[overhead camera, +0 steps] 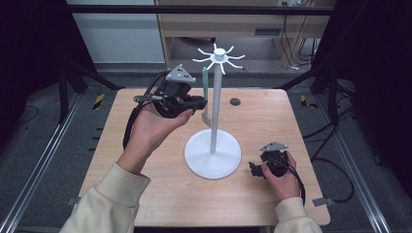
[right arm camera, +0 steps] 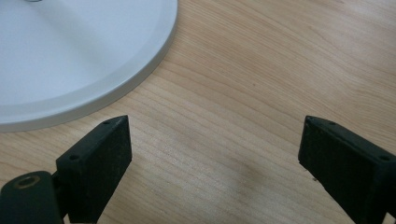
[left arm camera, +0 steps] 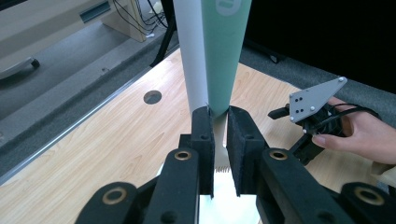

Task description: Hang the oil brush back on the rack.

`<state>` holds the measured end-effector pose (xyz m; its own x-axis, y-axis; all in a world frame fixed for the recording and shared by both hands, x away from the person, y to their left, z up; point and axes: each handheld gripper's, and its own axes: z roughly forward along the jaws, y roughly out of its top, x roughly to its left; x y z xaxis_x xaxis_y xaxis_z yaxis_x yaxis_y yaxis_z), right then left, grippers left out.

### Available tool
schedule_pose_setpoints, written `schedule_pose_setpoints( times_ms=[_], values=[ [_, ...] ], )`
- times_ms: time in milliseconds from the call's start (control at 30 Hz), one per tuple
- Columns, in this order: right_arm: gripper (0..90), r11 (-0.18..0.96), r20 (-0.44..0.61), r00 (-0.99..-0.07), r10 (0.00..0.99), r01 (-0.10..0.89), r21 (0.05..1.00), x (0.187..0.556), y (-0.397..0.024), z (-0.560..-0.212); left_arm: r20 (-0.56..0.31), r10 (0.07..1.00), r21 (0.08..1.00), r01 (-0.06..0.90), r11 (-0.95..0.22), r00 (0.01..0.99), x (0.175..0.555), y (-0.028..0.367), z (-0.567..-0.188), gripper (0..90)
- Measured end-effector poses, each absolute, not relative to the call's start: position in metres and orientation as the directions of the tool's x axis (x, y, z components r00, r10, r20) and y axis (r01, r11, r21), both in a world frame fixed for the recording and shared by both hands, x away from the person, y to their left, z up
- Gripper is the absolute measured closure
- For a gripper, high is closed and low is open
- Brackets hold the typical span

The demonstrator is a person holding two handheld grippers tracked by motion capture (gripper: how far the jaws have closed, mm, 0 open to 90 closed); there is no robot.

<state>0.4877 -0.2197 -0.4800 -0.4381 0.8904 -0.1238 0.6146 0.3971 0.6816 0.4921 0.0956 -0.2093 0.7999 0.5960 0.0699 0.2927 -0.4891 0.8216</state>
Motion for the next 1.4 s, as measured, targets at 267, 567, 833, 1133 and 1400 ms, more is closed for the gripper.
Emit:
schedule_pose_setpoints(
  times_ms=[267, 567, 833, 1133, 1400],
  values=[
    [10.1, 0.395, -0.123, -0.437, 0.891, 0.612, 0.685, 0.487, -0.219, -0.479, 0.074, 0.584, 0.827, 0.277, -0.489, 0.808, 0.487, 0.099, -0.21, 80.8],
    [9.9, 0.4, -0.134, -0.441, 0.888, 0.592, 0.7, 0.484, -0.217, -0.476, 0.078, 0.583, 0.861, 0.239, -0.448, 0.809, 0.475, 0.104, -0.208, 71.0],
    [9.9, 0.398, -0.135, -0.438, 0.889, 0.592, 0.7, 0.484, -0.217, -0.477, 0.102, 0.615, 0.875, 0.223, -0.429, 0.782, 0.469, 0.113, -0.211, 49.8],
    [10.0, 0.398, -0.134, -0.439, 0.889, 0.592, 0.701, 0.486, -0.216, -0.478, 0.101, 0.636, 0.896, 0.207, -0.392, 0.765, 0.464, 0.126, -0.217, 24.6],
    [9.9, 0.406, -0.141, -0.441, 0.886, 0.593, 0.695, 0.484, -0.215, -0.477, 0.108, 0.645, 0.907, 0.19, -0.375, 0.756, 0.453, 0.142, -0.227, 11.9]
  ],
)
